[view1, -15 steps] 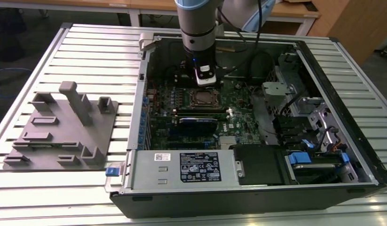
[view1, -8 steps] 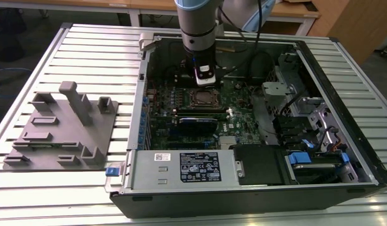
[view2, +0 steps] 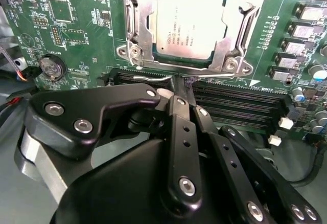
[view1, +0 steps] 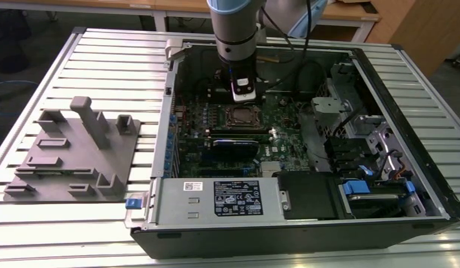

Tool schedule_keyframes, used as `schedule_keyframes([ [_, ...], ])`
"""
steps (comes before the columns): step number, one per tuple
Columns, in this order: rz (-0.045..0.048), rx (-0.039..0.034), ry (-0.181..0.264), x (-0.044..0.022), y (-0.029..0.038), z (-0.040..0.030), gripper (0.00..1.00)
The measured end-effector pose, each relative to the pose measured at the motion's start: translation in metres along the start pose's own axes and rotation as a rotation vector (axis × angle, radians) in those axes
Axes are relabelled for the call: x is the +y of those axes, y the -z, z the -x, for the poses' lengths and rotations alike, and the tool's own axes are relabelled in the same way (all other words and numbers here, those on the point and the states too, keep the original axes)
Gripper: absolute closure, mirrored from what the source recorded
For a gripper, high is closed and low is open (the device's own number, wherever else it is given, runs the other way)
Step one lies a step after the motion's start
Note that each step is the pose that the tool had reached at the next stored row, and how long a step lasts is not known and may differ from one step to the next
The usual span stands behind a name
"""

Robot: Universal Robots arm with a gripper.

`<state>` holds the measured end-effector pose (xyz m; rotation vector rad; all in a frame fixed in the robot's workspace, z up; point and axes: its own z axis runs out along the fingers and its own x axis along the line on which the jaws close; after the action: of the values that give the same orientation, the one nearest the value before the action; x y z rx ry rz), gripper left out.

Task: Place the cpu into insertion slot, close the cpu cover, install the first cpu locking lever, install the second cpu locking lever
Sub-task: 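Install the first cpu locking lever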

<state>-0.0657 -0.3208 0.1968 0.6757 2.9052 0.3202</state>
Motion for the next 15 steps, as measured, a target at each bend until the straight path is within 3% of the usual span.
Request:
schedule_keyframes([
  [11, 0.0038, 0.0011, -0.003, 0.0006, 0.0068, 0.0011, 0.89],
  [15, 0.0037, 0.0008, -0.004, 0.0002, 0.0061, 0.0012, 0.89],
])
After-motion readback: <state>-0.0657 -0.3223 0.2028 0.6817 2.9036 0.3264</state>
